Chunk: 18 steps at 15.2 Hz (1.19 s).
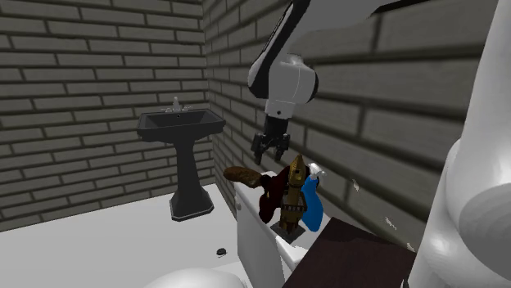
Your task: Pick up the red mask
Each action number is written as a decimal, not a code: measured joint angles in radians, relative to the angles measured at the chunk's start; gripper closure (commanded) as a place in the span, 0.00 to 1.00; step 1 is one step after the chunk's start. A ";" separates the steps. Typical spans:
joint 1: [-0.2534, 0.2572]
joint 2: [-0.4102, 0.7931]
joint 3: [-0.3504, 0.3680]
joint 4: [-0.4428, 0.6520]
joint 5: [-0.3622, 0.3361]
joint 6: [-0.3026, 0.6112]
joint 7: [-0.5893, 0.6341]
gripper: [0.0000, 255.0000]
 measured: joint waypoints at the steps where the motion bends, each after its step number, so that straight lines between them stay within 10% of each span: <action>1: -0.006 0.046 -0.002 0.025 0.037 0.009 -0.032 0.00; 13: -0.085 0.328 0.061 0.139 0.287 0.111 -0.236 0.00; 14: -0.087 0.333 0.064 0.140 0.292 0.115 -0.240 1.00; 18: -0.088 0.336 0.066 0.141 0.297 0.120 -0.244 1.00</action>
